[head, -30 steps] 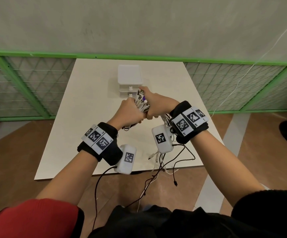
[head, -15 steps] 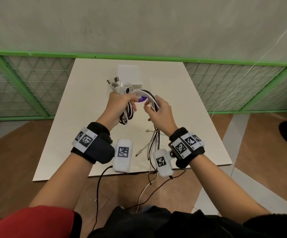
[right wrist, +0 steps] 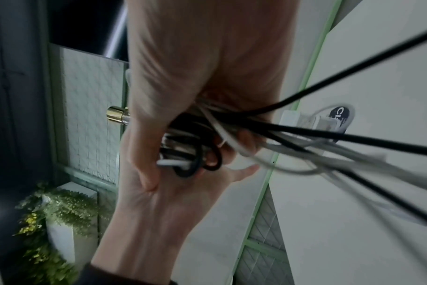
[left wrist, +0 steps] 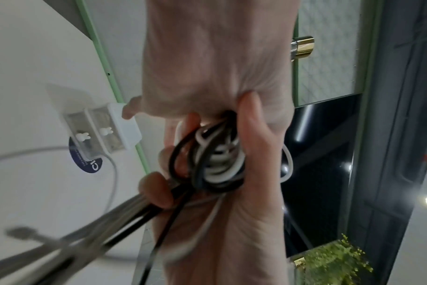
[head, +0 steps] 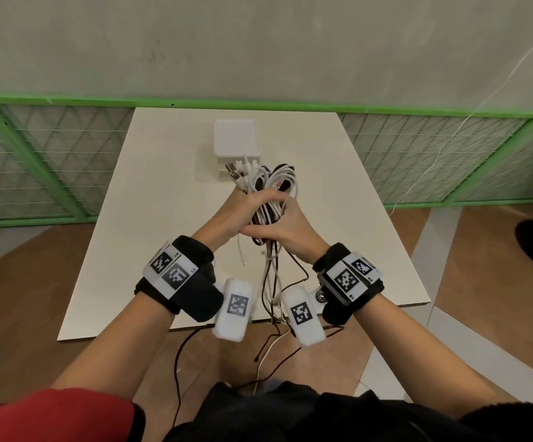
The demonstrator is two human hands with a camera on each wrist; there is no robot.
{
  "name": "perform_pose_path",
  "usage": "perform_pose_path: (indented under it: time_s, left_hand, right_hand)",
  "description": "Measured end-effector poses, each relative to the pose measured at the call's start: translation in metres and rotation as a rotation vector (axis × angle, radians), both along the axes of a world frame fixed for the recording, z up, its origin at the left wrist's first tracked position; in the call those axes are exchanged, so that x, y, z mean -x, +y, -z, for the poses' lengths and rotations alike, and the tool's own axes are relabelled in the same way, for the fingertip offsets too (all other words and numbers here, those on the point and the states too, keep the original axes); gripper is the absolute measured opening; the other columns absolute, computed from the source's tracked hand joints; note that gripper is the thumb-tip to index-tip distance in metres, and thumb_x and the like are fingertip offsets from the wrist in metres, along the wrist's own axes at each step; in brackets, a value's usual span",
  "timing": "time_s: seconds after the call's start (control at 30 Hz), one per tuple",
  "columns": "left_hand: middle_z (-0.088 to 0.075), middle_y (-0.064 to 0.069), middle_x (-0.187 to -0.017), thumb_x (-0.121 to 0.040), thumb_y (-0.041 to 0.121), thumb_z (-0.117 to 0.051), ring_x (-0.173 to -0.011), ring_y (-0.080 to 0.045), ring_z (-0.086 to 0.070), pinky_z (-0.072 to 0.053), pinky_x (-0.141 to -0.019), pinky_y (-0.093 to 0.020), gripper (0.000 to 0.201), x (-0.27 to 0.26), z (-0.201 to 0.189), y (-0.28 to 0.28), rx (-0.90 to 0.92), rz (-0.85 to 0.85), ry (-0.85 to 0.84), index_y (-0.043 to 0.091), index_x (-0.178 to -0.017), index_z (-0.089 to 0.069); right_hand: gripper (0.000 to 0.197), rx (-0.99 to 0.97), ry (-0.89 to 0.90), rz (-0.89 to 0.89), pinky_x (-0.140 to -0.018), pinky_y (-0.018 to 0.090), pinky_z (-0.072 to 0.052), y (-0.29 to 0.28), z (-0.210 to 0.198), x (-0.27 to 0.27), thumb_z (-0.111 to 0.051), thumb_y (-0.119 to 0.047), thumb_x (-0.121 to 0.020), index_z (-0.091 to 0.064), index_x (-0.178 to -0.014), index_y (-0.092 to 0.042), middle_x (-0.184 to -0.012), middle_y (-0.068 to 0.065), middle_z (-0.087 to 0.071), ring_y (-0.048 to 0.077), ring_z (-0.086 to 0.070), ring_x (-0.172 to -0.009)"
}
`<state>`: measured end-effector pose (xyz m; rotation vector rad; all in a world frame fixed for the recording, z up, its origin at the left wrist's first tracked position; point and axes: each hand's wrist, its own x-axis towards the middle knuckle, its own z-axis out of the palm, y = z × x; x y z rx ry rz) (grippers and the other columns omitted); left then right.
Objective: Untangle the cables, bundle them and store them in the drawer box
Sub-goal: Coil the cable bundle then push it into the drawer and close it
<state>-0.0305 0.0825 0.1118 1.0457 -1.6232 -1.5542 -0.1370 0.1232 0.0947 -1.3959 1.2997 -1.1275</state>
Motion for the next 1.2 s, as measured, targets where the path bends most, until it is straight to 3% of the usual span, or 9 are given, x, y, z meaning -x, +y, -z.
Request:
perform_pose_path:
  time_s: [0.07,0.17,0.27,0.43,0.57,0.7,0.87,0.93,1.2]
  left_hand:
    - [-0.069,-0.010,-0.102,-0.071,0.030,-0.064,-0.099,-0.016,-0.064,-0.048,-0.091,-0.032,0.035,-0.001,-0.004,-0.001,0.055,0.008,-0.012,0.012,-0.101,-0.066]
    - [-0.069,-0.002,-0.097,-0.069,0.029,-0.074,-0.093,-0.009,-0.065,-0.049,-0.087,-0.025,0.047,-0.003,-0.009,-0.006,0.074,0.028,-0.035,0.011,-0.111,-0.062]
    - [-0.071,0.003,-0.091,-0.076,0.014,-0.073,-0.087,-0.003,-0.066,-0.046,-0.080,-0.016,0.025,-0.004,-0.016,-0.007,0.056,0.096,-0.062,0.011,-0.101,-0.069]
    - [-0.071,-0.009,-0.108,-0.066,0.023,-0.075,-0.107,-0.018,-0.065,-0.047,-0.098,-0.034,0.041,-0.008,-0.021,-0.007,-0.069,0.161,0.032,0.007,-0.103,-0.069]
    - [-0.072,-0.009,-0.102,-0.059,0.021,-0.078,-0.103,-0.019,-0.066,-0.047,-0.100,-0.038,0.041,-0.003,-0.020,-0.007,-0.060,0.105,0.077,0.011,-0.098,-0.069]
    - [-0.070,-0.004,-0.085,-0.058,0.023,-0.078,-0.087,-0.020,-0.068,-0.053,-0.086,-0.040,0.039,0.002,-0.017,-0.006,-0.031,-0.100,0.058,0.008,-0.093,-0.068]
    - [-0.067,0.005,-0.075,-0.074,0.010,-0.074,-0.074,-0.010,-0.066,-0.051,-0.067,-0.019,0.011,0.007,-0.015,-0.003,0.011,-0.161,0.044,0.016,-0.079,-0.067]
    - [-0.070,0.003,-0.079,-0.075,0.014,-0.073,-0.077,-0.012,-0.068,-0.053,-0.063,-0.020,0.010,0.008,-0.015,-0.001,-0.007,-0.183,0.070,0.014,-0.084,-0.069]
    - [-0.073,-0.008,-0.096,-0.069,0.013,-0.071,-0.094,-0.015,-0.069,-0.053,-0.089,-0.026,0.029,0.003,-0.021,-0.004,0.058,0.043,0.052,0.003,-0.096,-0.066]
  right_hand:
    - [0.018,-0.032,-0.008,-0.019,-0.066,0.024,-0.049,0.000,-0.002,-0.003,-0.063,0.012,-0.074,-0.058,-0.089,0.004,-0.080,0.012,-0.060,0.014,-0.058,-0.074]
    - [0.018,-0.026,-0.027,0.008,-0.066,0.032,-0.046,-0.005,-0.002,-0.006,-0.059,0.014,-0.072,-0.056,-0.090,0.014,-0.078,0.017,-0.057,0.021,-0.055,-0.073]
    - [0.016,-0.015,-0.015,-0.010,-0.067,0.030,-0.049,-0.005,-0.004,-0.011,-0.059,0.012,-0.074,-0.058,-0.090,0.010,-0.078,0.015,-0.059,0.019,-0.059,-0.072]
    - [0.007,-0.086,-0.088,-0.101,-0.054,0.025,-0.051,-0.006,-0.011,-0.013,-0.055,0.002,-0.072,-0.056,-0.066,-0.002,-0.053,0.008,-0.058,0.019,-0.060,-0.049]
    - [0.012,-0.104,-0.086,-0.132,-0.051,0.028,-0.042,-0.012,-0.013,-0.013,-0.051,-0.005,-0.065,-0.051,-0.053,-0.005,-0.055,0.013,-0.051,0.023,-0.050,-0.045]
    - [0.013,-0.104,-0.114,-0.115,-0.041,0.021,-0.035,-0.014,-0.012,-0.016,-0.049,-0.004,-0.065,-0.047,-0.053,-0.008,-0.048,0.009,-0.045,0.018,-0.045,-0.038]
    - [0.010,-0.146,-0.174,-0.032,-0.038,0.020,-0.031,-0.016,-0.006,-0.019,-0.047,-0.005,-0.060,-0.043,-0.053,-0.010,-0.041,0.000,-0.041,0.015,-0.038,-0.035]
    - [0.009,-0.155,-0.186,-0.025,-0.036,0.018,-0.028,-0.016,-0.007,-0.018,-0.046,-0.005,-0.059,-0.040,-0.055,-0.011,-0.042,0.001,-0.038,0.013,-0.036,-0.036]
    - [0.010,-0.159,-0.204,-0.064,-0.037,0.019,-0.030,-0.017,-0.006,-0.012,-0.047,-0.003,-0.058,-0.043,-0.051,-0.009,-0.045,0.006,-0.039,0.017,-0.035,-0.037]
